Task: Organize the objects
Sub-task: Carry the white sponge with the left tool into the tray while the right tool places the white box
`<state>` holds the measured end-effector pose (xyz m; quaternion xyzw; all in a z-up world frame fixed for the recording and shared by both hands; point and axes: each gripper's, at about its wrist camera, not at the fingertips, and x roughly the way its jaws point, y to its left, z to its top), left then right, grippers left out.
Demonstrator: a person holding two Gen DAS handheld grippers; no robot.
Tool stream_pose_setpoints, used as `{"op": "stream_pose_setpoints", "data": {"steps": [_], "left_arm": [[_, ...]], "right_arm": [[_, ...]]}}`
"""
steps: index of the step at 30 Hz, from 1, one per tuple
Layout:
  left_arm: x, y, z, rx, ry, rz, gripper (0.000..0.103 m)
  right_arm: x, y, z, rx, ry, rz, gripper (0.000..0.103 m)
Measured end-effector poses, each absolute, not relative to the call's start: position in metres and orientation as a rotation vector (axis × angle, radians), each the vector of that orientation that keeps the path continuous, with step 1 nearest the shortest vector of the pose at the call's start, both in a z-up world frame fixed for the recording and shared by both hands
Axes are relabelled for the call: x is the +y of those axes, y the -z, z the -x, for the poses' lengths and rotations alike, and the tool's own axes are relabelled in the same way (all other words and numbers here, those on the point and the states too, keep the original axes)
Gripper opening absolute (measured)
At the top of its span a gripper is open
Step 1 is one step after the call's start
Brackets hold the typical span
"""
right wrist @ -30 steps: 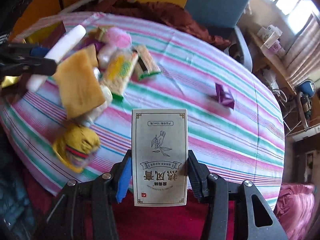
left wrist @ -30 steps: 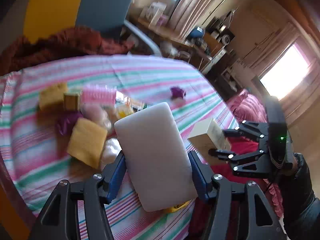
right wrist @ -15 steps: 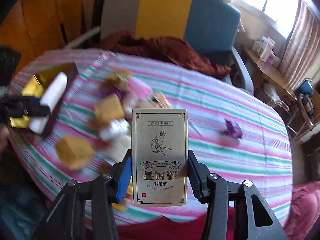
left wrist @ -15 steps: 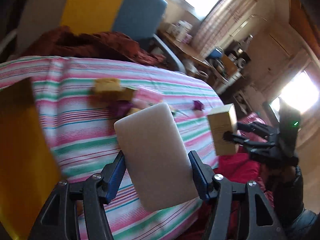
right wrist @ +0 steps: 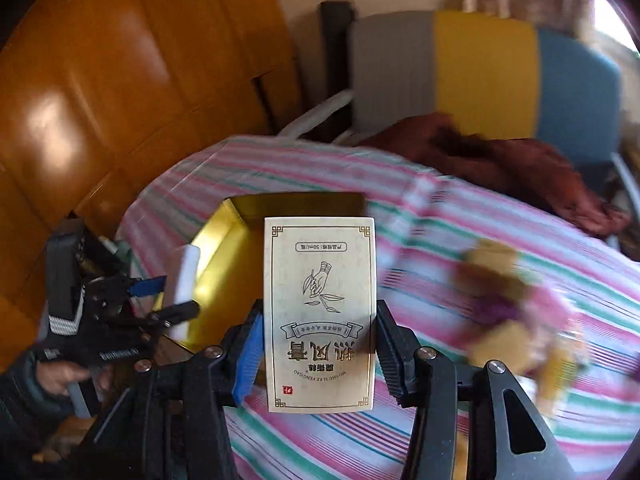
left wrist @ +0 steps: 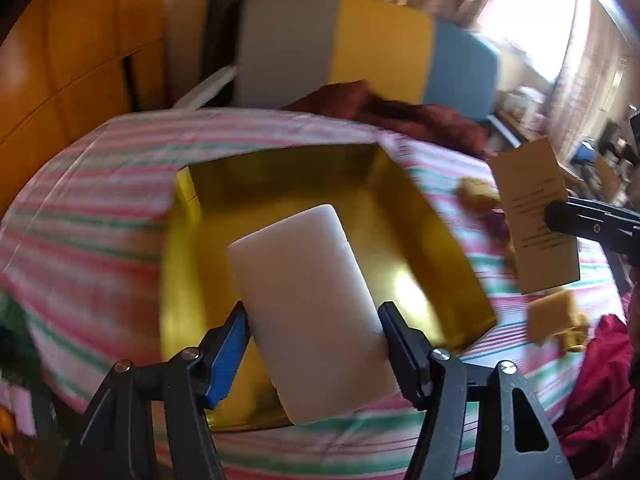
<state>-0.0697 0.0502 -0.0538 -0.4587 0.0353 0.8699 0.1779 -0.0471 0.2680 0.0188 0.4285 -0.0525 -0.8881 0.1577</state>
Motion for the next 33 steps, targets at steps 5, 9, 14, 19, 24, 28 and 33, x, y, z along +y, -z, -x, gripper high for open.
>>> {"op": "stream_pose_setpoints", "data": {"steps": [5, 9, 14, 19, 24, 28, 33], "left_arm": [[0.028, 0.075, 0.069, 0.183, -2.47, 1.408, 0.069], [0.011, 0.086, 0.063, 0.223, -2.488, 1.454, 0.081], [-0.006, 0.081, 0.054, 0.106, -2.535, 1.437, 0.081], [-0.017, 0.051, 0.047, -0.035, -2.651, 1.285, 0.081], [-0.019, 0.022, 0.042, -0.115, -2.727, 1.169, 0.081], [-0.017, 0.01, 0.035, -0.118, -2.754, 1.129, 0.081], [-0.015, 0.007, 0.031, -0.113, -2.76, 1.132, 0.081]], "right_arm": [[0.215, 0.011, 0.082, -0.175, 2.434, -1.331, 0.053], [0.192, 0.031, 0.085, -0.214, 2.343, -1.387, 0.069], [0.172, 0.041, 0.075, -0.137, 2.372, -1.392, 0.07], [0.172, 0.019, 0.051, -0.048, 2.554, -1.282, 0.081], [0.17, -0.003, 0.027, 0.038, 2.723, -1.163, 0.09], [0.171, -0.018, 0.016, 0.084, 2.793, -1.123, 0.091], [0.168, -0.03, 0.005, 0.132, 2.84, -1.077, 0.094]]}}
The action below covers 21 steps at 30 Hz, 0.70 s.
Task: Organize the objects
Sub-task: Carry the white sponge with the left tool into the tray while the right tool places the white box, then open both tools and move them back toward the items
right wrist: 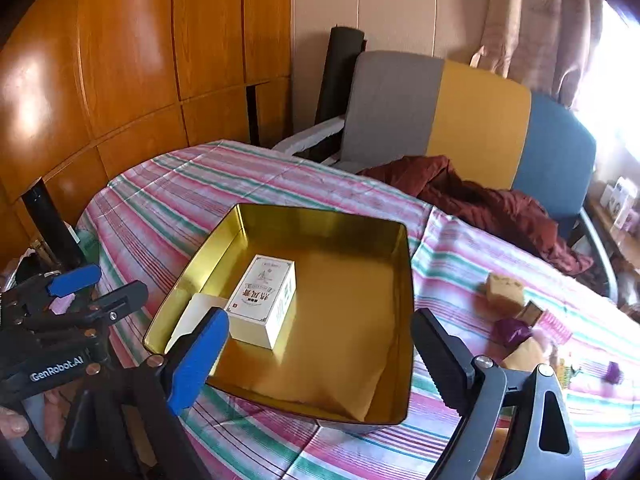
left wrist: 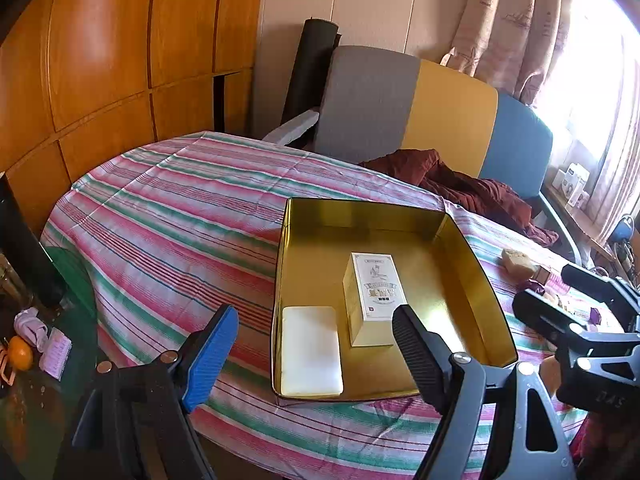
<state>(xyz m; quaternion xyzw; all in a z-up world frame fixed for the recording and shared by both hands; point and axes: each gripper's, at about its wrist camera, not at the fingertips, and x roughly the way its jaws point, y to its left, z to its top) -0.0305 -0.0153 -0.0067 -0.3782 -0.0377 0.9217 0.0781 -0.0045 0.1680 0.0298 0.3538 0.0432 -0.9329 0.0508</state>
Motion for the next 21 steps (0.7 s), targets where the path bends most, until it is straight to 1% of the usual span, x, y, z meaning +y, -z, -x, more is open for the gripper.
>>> {"op": "stream_pose_setpoints", "data": {"steps": [21], "left_arm": [[-0.0054, 0.0091, 0.026, -0.093, -2.721, 1.164, 0.08]], "right_arm": [[0.1706, -0.038, -0.0058, 0.149, 2.877, -1.039, 0.095]]}}
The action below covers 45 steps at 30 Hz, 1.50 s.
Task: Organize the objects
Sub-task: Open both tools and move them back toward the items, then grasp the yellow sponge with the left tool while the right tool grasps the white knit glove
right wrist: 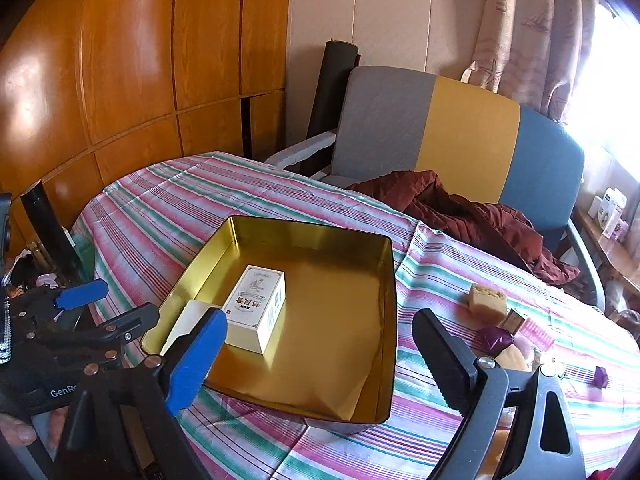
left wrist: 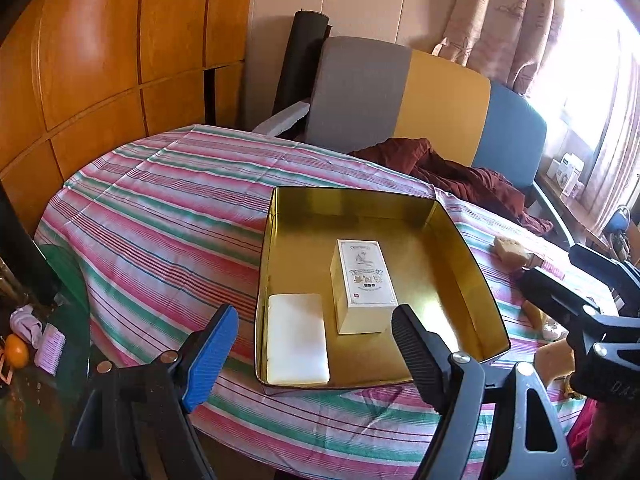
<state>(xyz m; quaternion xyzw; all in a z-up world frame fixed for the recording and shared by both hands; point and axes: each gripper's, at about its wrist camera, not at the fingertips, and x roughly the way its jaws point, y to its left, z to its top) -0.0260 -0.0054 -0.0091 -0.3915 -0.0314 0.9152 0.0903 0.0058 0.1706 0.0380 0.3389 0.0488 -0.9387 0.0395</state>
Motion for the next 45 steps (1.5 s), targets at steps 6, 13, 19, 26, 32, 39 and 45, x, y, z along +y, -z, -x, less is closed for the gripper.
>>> {"op": "stream_pose_setpoints", "data": {"steps": [6, 13, 19, 26, 32, 39, 45], "left_arm": [[-0.004, 0.009, 0.026, -0.106, -2.709, 1.164, 0.08], [0.002, 0.012, 0.03, -0.141, -2.651, 1.208, 0.08], [0.025, 0.012, 0.032, -0.134, -2.524, 1.199, 0.08], [0.081, 0.013, 0.031, -0.057, -2.301, 1.168, 0.081], [0.149, 0.02, 0.021, 0.056, -2.09, 1.173, 0.084], [0.221, 0.026, -0.003, 0.223, -1.924, 1.079, 0.085], [0.268, 0.039, -0.023, 0.334, -1.816, 1.041, 0.094]], "right_arm": [[0.175, -0.037, -0.006, 0.144, 2.885, -1.039, 0.095], [0.194, -0.026, -0.008, 0.11, 2.897, -1.088, 0.097], [0.232, -0.001, -0.023, 0.062, 2.888, -1.183, 0.098], [0.306, 0.018, -0.058, -0.054, 2.965, -1.302, 0.098], [0.386, 0.021, -0.099, -0.2, 3.074, -1.448, 0.098], [0.467, 0.032, -0.139, -0.489, 3.164, -1.613, 0.098], [0.495, 0.048, -0.151, -0.731, 3.124, -1.63, 0.098]]}}
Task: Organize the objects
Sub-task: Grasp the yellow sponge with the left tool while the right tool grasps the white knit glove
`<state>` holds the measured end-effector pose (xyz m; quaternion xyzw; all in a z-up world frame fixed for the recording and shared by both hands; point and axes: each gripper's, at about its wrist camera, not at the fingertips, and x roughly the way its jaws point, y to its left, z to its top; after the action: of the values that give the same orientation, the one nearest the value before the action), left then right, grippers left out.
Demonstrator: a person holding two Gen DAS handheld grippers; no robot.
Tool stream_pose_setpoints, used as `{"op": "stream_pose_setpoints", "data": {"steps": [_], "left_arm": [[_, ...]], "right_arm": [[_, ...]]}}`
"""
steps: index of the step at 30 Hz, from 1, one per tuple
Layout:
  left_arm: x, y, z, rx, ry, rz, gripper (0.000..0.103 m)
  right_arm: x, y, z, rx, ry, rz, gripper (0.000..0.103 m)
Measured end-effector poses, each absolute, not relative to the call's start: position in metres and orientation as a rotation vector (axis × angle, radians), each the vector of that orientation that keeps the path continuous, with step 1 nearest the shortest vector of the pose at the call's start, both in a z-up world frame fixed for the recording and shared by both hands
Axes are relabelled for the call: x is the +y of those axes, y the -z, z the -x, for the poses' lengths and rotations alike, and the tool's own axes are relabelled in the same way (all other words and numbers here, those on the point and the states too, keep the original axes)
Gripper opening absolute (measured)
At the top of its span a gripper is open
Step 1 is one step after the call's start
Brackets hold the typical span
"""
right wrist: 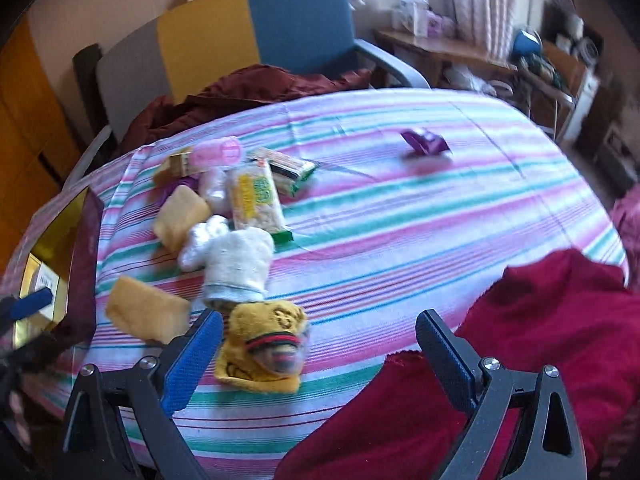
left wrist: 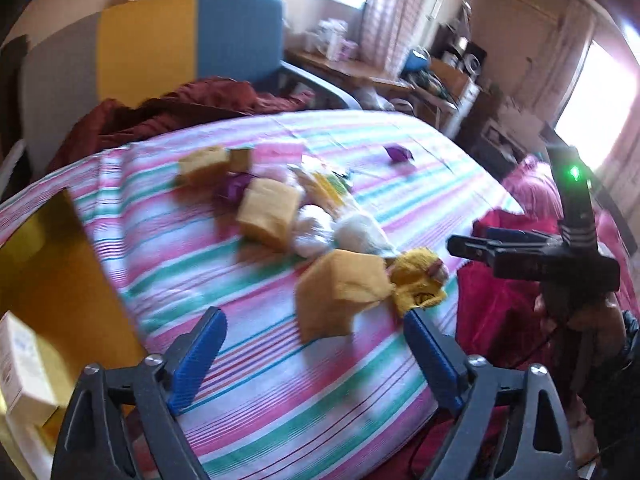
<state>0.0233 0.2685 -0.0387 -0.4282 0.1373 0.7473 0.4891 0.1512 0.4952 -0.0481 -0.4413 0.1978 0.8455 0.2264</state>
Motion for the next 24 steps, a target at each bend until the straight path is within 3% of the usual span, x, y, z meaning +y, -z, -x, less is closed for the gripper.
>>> {"op": "stream_pose_setpoints", "data": {"steps": [6, 9, 11, 15, 16, 24], "left_arm": [[0.308, 0.058, -0.034, 0.456, -1.762, 1.063, 0.094], [0.322, 0.067, -0.033, 0.483, -1.775, 1.065, 0.086], [0.33, 0.074, -0.031, 0.503, -1.789, 1.078, 0.074], [0.34, 0.085, -0.027, 0.521, -1.782, 1.085, 0.069], [0.341, 0.088, -0.027, 0.518, -1.777, 1.092, 0.06], [0.317, 0.088, -0.013, 0.399, -1.77, 1.107, 0.053]], "right_arm": [[0.501, 0.055, -0.152, 0.635, -2.344, 1.206, 0.098], [0.501, 0.056, -0.15, 0.651, -2.356, 1.204, 0.098], [0.5, 0.057, -0.149, 0.65, -2.362, 1.202, 0.098], [0.502, 0.059, -0.147, 0.674, -2.369, 1.205, 0.098], [0.501, 0.06, -0.146, 0.673, -2.369, 1.21, 0.098], [0.493, 0.059, -0.121, 0.645, -2.418, 1.266, 0.093]]}}
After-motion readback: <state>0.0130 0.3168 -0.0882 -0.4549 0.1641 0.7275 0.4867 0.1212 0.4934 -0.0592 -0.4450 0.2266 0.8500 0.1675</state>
